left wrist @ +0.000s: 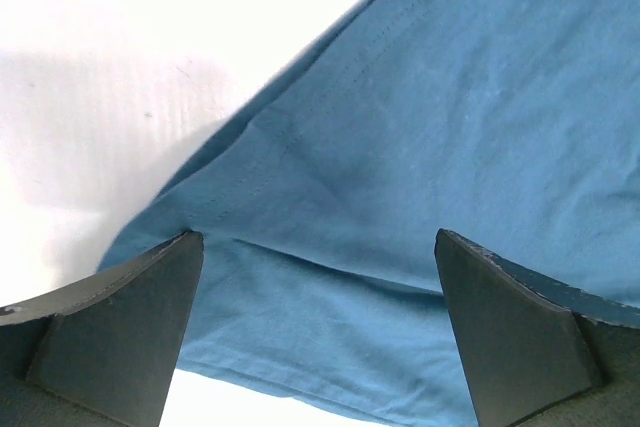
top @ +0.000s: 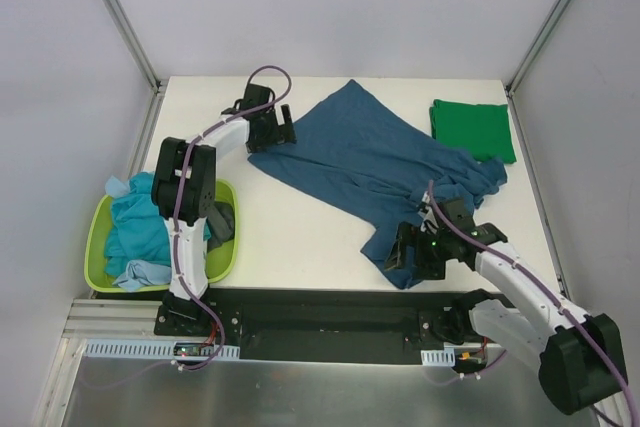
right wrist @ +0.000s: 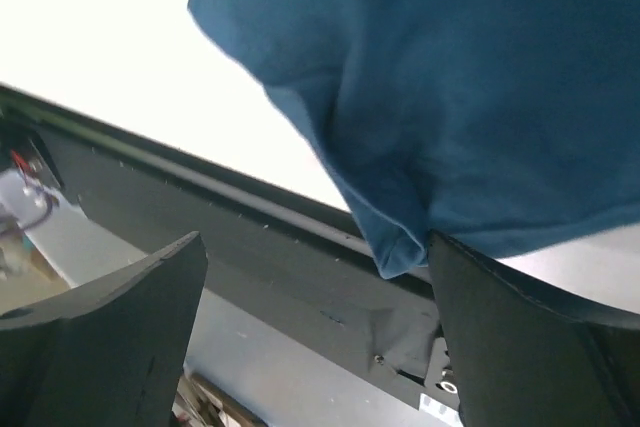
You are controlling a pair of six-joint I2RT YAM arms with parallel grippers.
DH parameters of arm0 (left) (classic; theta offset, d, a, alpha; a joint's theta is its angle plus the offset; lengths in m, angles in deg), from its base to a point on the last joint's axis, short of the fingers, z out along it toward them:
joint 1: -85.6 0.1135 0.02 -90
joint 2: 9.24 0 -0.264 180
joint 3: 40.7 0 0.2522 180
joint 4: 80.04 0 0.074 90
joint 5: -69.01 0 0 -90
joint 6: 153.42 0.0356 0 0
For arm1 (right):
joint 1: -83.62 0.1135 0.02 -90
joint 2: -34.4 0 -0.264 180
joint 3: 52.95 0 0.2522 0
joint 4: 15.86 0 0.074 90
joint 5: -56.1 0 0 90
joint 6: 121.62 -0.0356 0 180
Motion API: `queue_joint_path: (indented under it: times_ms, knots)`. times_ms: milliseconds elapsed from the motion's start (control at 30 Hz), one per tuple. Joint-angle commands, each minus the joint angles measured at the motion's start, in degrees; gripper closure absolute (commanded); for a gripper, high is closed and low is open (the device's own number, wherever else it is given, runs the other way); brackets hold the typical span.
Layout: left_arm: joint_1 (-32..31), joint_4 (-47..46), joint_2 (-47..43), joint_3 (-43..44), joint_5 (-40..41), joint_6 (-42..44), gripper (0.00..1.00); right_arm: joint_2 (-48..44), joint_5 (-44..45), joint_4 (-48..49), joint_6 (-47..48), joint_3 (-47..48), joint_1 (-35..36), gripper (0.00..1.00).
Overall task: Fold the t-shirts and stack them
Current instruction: Flatten out the tshirt
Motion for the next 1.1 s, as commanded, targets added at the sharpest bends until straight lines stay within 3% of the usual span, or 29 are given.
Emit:
queue_joint_path:
  times_ms: [0,333,467,600,733,900,1067]
  knots:
    - [0.3,4.2,-0.3,3.9,-1.4,2.9,0.01,1.7,-4.2,6.6,-4.1,-0.9,9.6,0.07]
    - [-1.0,4.3,-14.4,-8.6,-3.1,0.8,0.01,0.4,22.7,-4.6,-7.3,4.4,21.7,0.11]
    - [-3.4,3.9,-18.1,-12.8,-4.8,-0.2,0.01,-0.1,26.0,-2.0,-8.3,2.2,22.2,0.17]
    - [-10.7,2.0,-20.7,-16.6,-8.2,-0.6,0.01,1.9,27.1,0.2,-9.8,1.8,23.8,0.38]
    - [-19.3,-1.6,-20.7,-18.4,-14.0,-1.5,0.01,3.8,29.3,0.5,-10.9,1.0,25.6,0.52]
    - [-24.4,-6.0,-16.1,-13.9,-23.8,-4.3,0.01,4.8,33.1,-1.1,-11.9,1.0,28.0,0.77]
    - [-28.1,-9.1,-9.2,-7.5,-29.6,-8.2,0.01,3.8,33.9,-0.3,-13.2,-0.5,29.6,0.89]
